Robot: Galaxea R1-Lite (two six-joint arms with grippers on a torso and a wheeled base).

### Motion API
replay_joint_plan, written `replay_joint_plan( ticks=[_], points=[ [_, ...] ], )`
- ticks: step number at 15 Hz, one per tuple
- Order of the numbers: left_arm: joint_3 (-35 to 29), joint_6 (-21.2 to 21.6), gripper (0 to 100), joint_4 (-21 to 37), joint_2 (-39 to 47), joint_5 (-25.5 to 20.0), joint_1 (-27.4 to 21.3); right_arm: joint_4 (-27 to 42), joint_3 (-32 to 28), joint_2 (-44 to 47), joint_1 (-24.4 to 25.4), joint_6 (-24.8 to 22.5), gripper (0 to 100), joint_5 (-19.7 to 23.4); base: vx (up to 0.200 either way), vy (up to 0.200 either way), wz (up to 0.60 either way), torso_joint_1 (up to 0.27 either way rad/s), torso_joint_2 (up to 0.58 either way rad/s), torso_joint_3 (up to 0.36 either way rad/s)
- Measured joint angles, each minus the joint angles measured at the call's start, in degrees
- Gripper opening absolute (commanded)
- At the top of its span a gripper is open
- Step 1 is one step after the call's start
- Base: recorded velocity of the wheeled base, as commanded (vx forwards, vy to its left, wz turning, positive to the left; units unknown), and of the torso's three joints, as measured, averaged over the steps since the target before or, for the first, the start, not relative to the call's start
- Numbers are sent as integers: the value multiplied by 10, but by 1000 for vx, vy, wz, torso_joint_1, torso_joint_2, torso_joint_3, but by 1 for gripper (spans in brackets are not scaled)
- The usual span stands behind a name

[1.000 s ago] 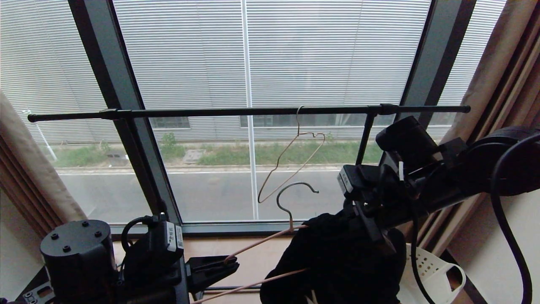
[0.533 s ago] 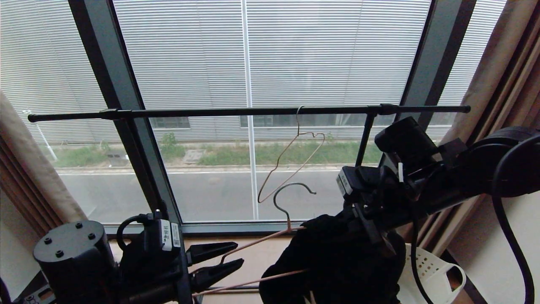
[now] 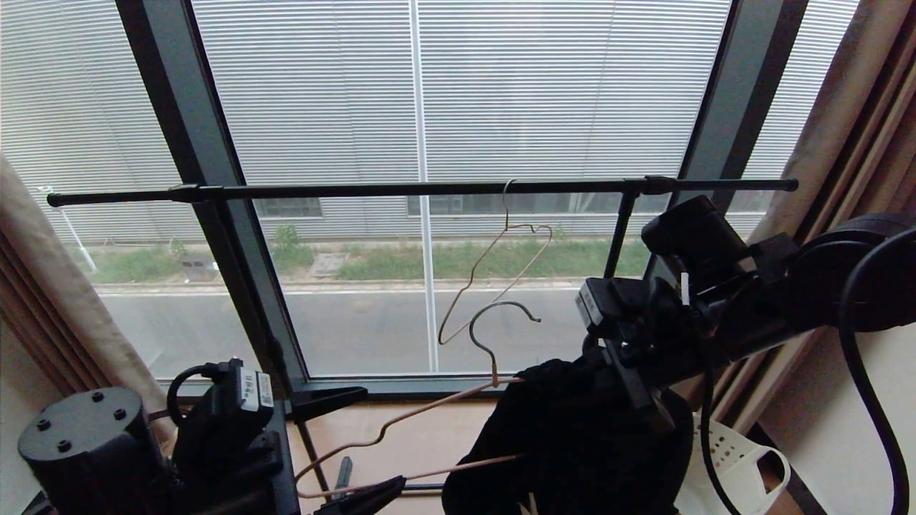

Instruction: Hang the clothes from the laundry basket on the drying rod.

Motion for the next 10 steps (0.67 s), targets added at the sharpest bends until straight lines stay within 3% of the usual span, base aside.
replay_joint_plan(
  ticks=[3, 6, 8, 10],
  points=[
    [8, -75, 100, 8, -57, 1, 39, 0, -1, -12, -18, 28, 0, -2, 0, 0, 0, 0, 0, 0],
    [9, -170, 100, 98, -116, 1, 80, -2, -6, -27, -31, 85, 0, -4, 0, 0, 0, 0, 0, 0],
    [9, -240, 100, 134, -131, -1, 86, -2, -9, -40, -44, 103, 0, -4, 0, 0, 0, 0, 0, 0],
    [10, -277, 100, 137, -123, -1, 85, -5, -10, -53, -51, 110, 0, -3, 0, 0, 0, 0, 0, 0]
  ],
)
